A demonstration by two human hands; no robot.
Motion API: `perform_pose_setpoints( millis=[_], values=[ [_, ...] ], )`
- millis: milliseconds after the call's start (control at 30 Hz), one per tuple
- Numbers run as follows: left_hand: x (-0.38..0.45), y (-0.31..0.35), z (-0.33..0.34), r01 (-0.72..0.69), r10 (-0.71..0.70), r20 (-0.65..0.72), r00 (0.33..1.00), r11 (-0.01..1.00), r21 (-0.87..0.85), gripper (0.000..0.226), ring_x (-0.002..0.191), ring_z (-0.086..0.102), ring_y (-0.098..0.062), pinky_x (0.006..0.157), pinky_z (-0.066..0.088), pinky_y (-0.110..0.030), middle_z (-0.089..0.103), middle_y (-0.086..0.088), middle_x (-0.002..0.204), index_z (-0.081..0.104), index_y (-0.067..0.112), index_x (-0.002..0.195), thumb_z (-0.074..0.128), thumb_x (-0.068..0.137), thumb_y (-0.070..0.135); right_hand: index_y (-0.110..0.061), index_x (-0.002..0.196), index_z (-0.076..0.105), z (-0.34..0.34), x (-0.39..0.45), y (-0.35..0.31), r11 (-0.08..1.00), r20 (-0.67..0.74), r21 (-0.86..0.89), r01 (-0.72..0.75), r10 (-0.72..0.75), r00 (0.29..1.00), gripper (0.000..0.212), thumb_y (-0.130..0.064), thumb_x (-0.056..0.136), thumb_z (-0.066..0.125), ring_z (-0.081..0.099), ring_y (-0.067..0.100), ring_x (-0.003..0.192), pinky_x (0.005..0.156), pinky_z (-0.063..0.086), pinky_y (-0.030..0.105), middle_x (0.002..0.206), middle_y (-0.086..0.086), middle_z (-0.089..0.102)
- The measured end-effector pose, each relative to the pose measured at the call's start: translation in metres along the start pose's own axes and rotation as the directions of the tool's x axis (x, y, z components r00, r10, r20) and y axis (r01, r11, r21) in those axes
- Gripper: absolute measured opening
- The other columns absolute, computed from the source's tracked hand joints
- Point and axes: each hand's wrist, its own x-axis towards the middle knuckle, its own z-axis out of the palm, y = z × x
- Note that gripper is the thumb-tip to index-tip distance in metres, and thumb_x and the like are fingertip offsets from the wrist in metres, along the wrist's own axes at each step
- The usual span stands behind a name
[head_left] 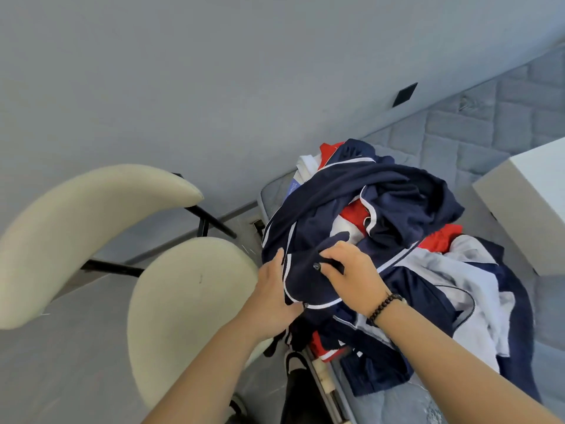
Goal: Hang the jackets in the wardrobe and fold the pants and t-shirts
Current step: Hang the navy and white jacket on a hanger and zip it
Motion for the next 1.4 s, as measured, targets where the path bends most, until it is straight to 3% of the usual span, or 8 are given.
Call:
perform_pose_setpoints(
  millis=[167,400,600,867,1000,1133,1267,1400],
  values=[
    [-0.017,-0.003,-0.027,-0.083,0.075,-0.089,0.993,0.993,-0.088,0.095,0.129,0.047,-0.011,0.104,0.045,-0.039,0.046,0.009,0.141,0.027,0.038,0.146,0.08,0.067,0.041,-0.009,0.102,0.071,-0.02,0.006,-0.074,0.985,0.002,0.049,0.164,-0.164,0.986,0.016,-0.013,0.087,0.066,0.055,0.01,0.088,0.086,0.049,0.034,0.088,-0.011,0.058],
    [-0.062,0.021,-0.062,-0.155,0.041,-0.338,0.94,0.935,-0.32,0.01,0.088,0.065,-0.012,0.072,0.05,-0.022,0.07,0.004,0.093,0.063,0.024,0.1,0.057,0.094,0.019,-0.008,0.102,0.07,-0.04,0.013,-0.163,0.942,0.038,0.109,0.317,-0.323,0.946,0.016,-0.011,0.088,0.065,0.054,0.005,0.083,0.081,0.044,0.013,0.087,-0.008,0.058],
    [-0.099,0.029,-0.095,-0.123,-0.086,-0.412,0.907,0.882,-0.456,0.022,0.083,0.064,-0.01,0.07,0.049,-0.021,0.07,0.004,0.088,0.066,0.023,0.089,0.047,0.1,0.021,-0.017,0.114,0.062,-0.033,0.013,-0.175,0.962,-0.007,0.066,0.264,-0.264,0.965,0.026,-0.018,0.088,0.063,0.05,0.004,0.094,0.09,0.044,0.024,0.098,-0.012,0.055],
    [-0.139,0.023,-0.135,-0.271,-0.245,-0.604,0.758,0.725,-0.634,0.022,0.091,0.066,-0.016,0.077,0.05,-0.03,0.073,0.002,0.093,0.069,0.02,0.092,0.053,0.098,0.032,-0.032,0.137,0.039,-0.015,0.016,-0.126,0.987,0.334,-0.152,0.05,0.003,0.942,0.068,-0.04,0.076,0.07,0.044,0.014,0.123,0.106,0.037,0.04,0.131,-0.01,0.045],
    [-0.156,0.019,-0.15,-0.351,-0.298,-0.669,0.681,0.669,-0.655,0.019,0.089,0.066,-0.011,0.078,0.05,-0.03,0.073,0.011,0.086,0.069,0.024,0.092,0.053,0.099,0.028,-0.03,0.141,0.037,0.005,0.018,-0.102,0.921,0.377,-0.389,0.002,0.157,0.913,0.064,-0.041,0.083,0.063,0.035,0.016,0.132,0.109,0.031,0.04,0.141,-0.01,0.039],
    [-0.169,0.005,-0.162,-0.362,-0.366,-0.7,0.613,0.657,-0.661,0.018,0.089,0.064,-0.013,0.078,0.05,-0.031,0.071,0.006,0.091,0.068,0.024,0.09,0.053,0.099,0.028,-0.021,0.109,0.058,0.02,0.028,-0.098,0.925,0.31,-0.37,-0.083,0.207,0.928,0.018,-0.028,0.095,0.05,0.056,0.02,0.103,0.087,0.048,0.038,0.112,-0.002,0.059],
    [-0.173,-0.024,-0.168,-0.301,-0.486,-0.683,0.545,0.647,-0.701,0.01,0.092,0.065,-0.021,0.072,0.049,-0.036,0.069,-0.002,0.099,0.062,0.022,0.102,0.056,0.095,0.028,-0.015,0.099,0.062,0.025,0.037,-0.127,0.972,0.299,-0.212,-0.102,0.164,0.94,0.015,-0.018,0.097,0.048,0.058,0.011,0.072,0.057,0.043,0.019,0.088,0.002,0.065],
    [-0.17,-0.041,-0.16,-0.076,-0.519,-0.65,0.555,0.747,-0.661,0.063,0.115,0.057,-0.026,0.091,0.051,-0.035,0.05,-0.001,0.133,0.031,0.016,0.139,0.066,0.087,0.02,-0.012,0.091,0.061,0.033,0.043,-0.171,0.995,0.299,-0.091,-0.041,0.067,0.952,0.013,-0.018,0.095,0.05,0.057,0.014,0.071,0.055,0.038,0.019,0.083,0.005,0.065]
  ],
)
